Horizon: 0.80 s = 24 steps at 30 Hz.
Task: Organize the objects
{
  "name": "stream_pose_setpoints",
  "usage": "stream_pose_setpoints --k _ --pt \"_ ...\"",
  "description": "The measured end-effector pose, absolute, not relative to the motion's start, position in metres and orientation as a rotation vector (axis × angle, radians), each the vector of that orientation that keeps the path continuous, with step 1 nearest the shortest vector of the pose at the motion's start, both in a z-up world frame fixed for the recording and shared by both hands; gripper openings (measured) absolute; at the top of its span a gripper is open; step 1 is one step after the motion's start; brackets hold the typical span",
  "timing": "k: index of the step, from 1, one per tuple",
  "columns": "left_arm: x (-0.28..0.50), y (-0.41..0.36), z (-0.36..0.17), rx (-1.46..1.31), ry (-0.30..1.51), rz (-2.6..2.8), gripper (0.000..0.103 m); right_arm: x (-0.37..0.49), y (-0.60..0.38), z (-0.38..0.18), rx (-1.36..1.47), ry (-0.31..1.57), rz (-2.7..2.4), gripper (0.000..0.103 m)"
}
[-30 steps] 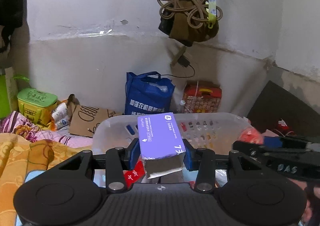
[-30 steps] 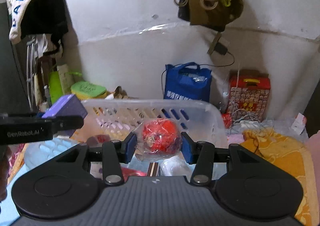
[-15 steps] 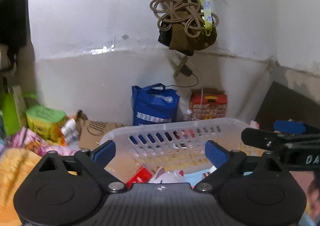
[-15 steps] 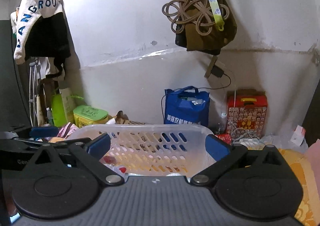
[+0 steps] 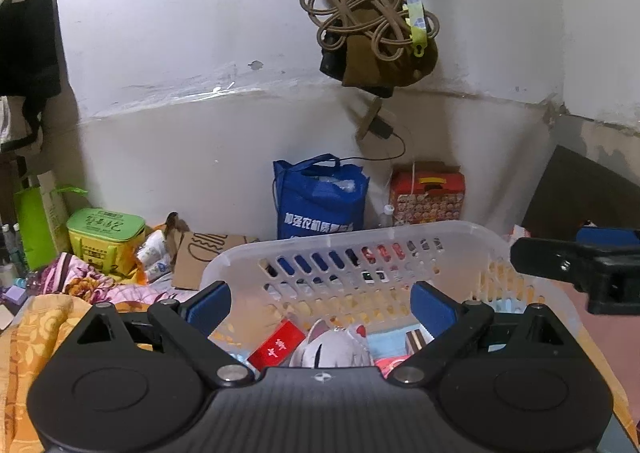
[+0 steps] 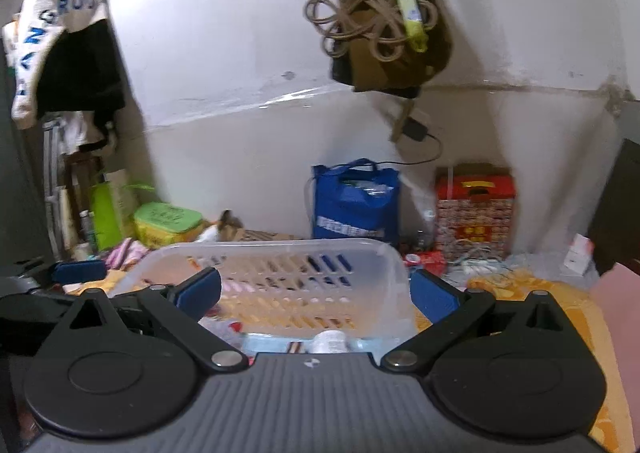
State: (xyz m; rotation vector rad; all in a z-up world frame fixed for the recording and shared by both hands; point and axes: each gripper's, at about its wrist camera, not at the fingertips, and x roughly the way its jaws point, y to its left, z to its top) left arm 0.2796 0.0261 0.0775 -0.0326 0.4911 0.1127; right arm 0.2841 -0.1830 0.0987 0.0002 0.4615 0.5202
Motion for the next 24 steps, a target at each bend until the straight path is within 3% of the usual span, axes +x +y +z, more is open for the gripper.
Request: stream_pose_setpoints --k 24 --pt "0.285 0.023 0.063 -0.081 0.573 0.106 0.098 0.287 -0.176 0.085 -0.095 0.597 0.533 0.103"
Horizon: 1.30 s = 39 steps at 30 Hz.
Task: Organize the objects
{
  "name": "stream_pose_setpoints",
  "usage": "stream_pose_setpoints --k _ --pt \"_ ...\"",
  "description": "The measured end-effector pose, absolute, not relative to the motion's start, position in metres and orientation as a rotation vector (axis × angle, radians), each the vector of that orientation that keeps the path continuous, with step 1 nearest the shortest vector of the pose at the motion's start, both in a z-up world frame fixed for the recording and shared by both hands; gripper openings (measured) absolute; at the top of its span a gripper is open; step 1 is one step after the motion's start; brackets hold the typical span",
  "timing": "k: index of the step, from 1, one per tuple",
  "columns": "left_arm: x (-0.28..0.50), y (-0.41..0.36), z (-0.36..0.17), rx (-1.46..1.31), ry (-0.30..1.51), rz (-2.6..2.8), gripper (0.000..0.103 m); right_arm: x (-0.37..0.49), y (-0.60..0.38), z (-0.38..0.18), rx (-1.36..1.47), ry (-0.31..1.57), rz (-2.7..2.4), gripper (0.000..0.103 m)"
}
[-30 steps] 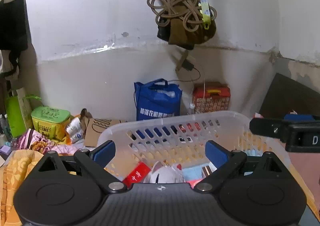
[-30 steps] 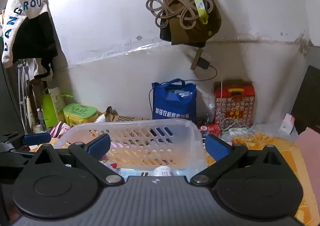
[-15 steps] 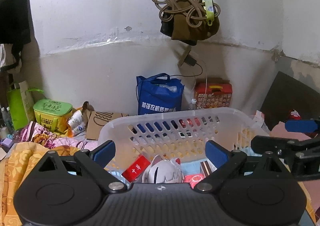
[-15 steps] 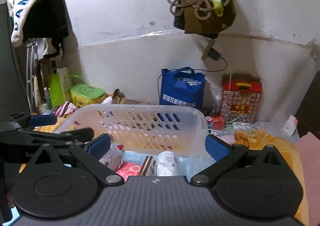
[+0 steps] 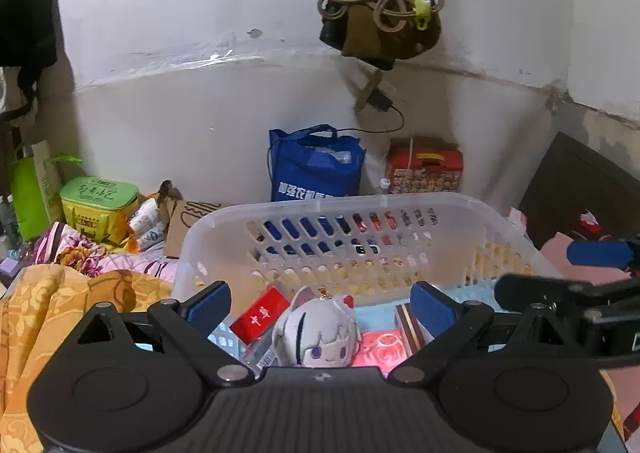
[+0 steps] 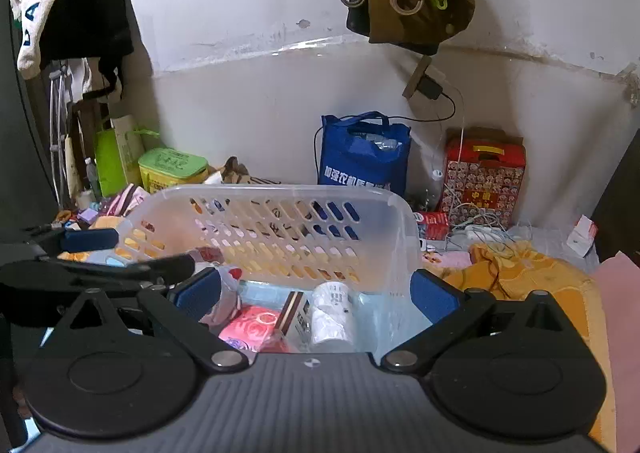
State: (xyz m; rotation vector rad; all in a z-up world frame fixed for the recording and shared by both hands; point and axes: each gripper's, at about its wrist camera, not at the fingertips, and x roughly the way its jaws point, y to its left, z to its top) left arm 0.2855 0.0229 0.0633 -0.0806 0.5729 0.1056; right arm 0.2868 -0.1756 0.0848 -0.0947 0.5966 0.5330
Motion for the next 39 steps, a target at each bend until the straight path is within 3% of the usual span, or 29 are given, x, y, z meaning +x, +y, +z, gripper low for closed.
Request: stream_pose_setpoints --k 39 --pt "0.288 0.025 0.063 -0.065 0.562 0.205 0.098 0.299 -0.192 0.077 -0.027 0.662 0.516 0.103"
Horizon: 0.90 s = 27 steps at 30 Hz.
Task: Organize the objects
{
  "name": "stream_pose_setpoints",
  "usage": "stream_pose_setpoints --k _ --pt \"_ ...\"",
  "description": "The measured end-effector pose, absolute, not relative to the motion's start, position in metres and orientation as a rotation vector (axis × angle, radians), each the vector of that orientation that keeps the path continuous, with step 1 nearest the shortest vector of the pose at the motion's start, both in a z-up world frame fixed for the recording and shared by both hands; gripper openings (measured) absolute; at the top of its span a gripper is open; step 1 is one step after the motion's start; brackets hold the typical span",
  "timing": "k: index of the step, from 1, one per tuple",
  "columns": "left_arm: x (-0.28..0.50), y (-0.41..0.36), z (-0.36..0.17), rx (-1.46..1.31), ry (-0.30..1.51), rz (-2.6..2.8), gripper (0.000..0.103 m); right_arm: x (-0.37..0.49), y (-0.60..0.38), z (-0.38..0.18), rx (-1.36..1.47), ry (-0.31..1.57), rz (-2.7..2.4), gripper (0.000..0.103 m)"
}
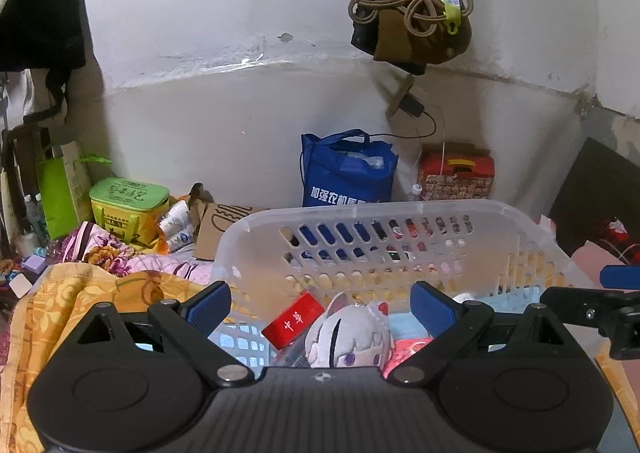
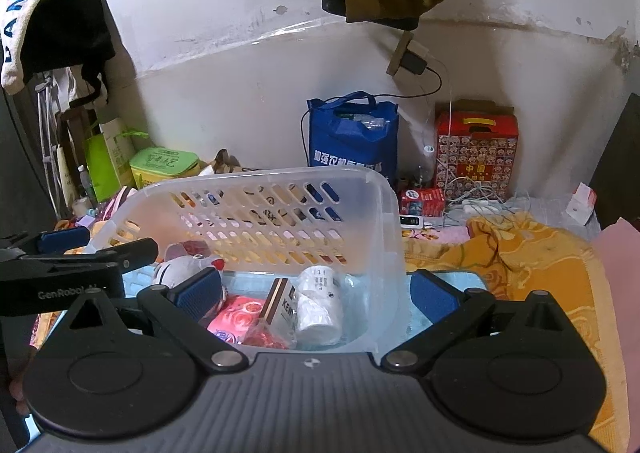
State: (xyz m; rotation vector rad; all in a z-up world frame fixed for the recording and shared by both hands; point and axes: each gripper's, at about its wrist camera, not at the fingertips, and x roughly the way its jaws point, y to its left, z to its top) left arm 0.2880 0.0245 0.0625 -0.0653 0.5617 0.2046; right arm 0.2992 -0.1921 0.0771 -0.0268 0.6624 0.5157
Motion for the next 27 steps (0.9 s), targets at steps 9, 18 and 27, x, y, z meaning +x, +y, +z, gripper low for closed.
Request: stream_pose_setpoints --k 9,18,27 --pt "0.284 0.021 0.067 -0.037 0.510 0.249 0.098 0.300 -0.192 0.075 -0.024 0.660 0.520 0.103" --pt "0.288 0.019 0.068 -0.047 0.527 0.220 0.098 0.301 -0.192 0.073 -0.021 0.662 0.521 0.103" --pt "0.284 0.012 0.066 -0.050 0.519 0.185 0.098 0.300 -0.193 0.070 -0.021 0.669 0.514 0.103"
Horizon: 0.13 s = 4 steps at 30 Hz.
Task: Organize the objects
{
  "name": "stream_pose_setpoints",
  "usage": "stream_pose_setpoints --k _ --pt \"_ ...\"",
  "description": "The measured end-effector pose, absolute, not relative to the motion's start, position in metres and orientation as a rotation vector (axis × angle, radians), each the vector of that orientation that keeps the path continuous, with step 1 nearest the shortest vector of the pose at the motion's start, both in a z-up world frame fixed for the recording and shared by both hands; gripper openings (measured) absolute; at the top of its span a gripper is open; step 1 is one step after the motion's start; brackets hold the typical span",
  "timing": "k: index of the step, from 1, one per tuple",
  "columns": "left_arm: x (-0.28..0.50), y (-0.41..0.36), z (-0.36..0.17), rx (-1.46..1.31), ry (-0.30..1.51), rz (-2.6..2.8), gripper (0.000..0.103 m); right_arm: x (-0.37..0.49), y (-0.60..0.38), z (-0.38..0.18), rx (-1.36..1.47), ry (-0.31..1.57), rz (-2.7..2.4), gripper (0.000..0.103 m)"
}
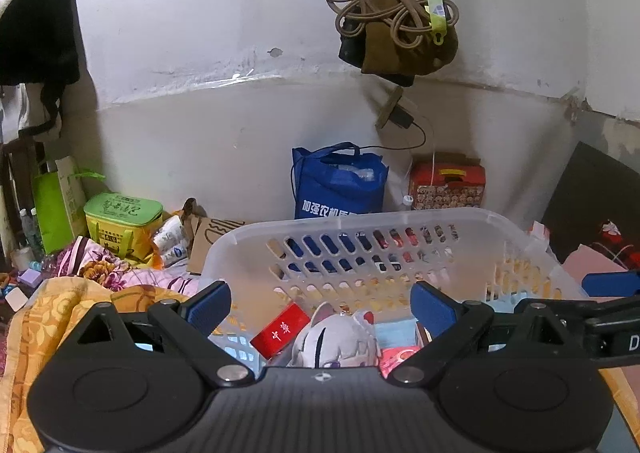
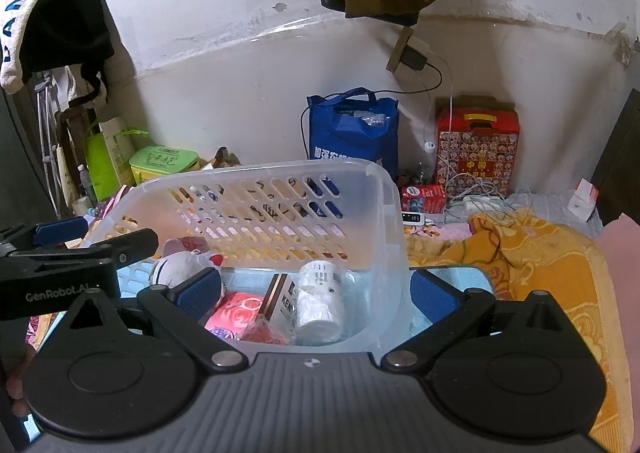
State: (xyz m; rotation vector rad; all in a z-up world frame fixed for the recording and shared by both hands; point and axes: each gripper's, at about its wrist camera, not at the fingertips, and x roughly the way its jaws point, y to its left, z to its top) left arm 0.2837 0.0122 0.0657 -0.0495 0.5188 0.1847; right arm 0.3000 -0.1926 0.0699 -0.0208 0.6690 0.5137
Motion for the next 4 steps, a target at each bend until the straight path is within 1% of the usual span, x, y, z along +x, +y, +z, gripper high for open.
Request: stream_pose_setpoints --k 4 --pt "0.2856 0.0130 0.0644 -0.066 0.529 0.180 0.098 0.3011 -0.1929 0.0683 -0.025 0.674 0.511 0.103"
